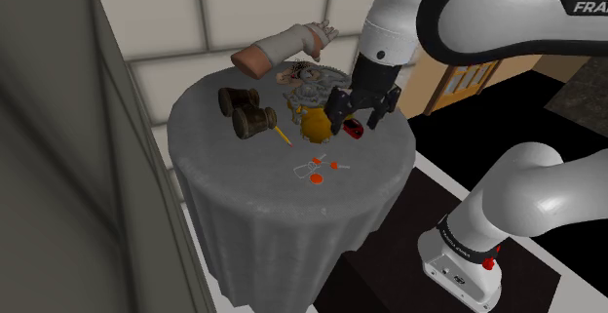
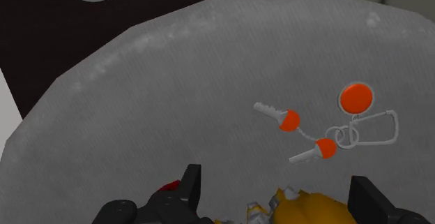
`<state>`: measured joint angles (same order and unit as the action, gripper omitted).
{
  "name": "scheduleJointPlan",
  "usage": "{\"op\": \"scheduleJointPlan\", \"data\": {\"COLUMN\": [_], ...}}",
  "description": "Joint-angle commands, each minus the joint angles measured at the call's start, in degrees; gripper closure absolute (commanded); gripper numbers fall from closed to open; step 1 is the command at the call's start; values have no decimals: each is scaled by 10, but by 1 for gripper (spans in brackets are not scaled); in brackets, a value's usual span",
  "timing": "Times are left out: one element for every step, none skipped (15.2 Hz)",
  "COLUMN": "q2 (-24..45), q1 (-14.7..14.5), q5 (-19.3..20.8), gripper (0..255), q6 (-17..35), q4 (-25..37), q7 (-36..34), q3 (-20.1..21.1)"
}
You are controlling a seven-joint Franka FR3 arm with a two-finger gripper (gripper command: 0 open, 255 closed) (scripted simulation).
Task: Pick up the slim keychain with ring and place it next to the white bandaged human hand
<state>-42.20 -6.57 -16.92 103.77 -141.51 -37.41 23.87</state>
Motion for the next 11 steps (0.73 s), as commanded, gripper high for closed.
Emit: {"op": "scheduleJointPlan", "data": {"q2": [22, 34, 46, 60, 74, 89, 105, 109, 111, 113, 116], "q1": [-2, -3, -3, -3, -2, -1, 1, 2, 2, 2, 2], "q5": [-11, -16, -20, -24, -27, -29, -30, -30, -31, -32, -33], "gripper": [0, 0, 0, 0, 0, 0, 0, 0, 0, 0, 0], "q6": [15, 23, 30, 38, 46, 53, 62, 64, 72, 80, 88], "q4": [5, 8, 13, 18, 23, 30, 37, 39, 33, 27, 21], "q7": [-32, -48, -65, -82, -99, -116, -134, -138, -138, -138, -138], "q3": [30, 46, 63, 79, 95, 112, 129, 133, 136, 138, 141]}}
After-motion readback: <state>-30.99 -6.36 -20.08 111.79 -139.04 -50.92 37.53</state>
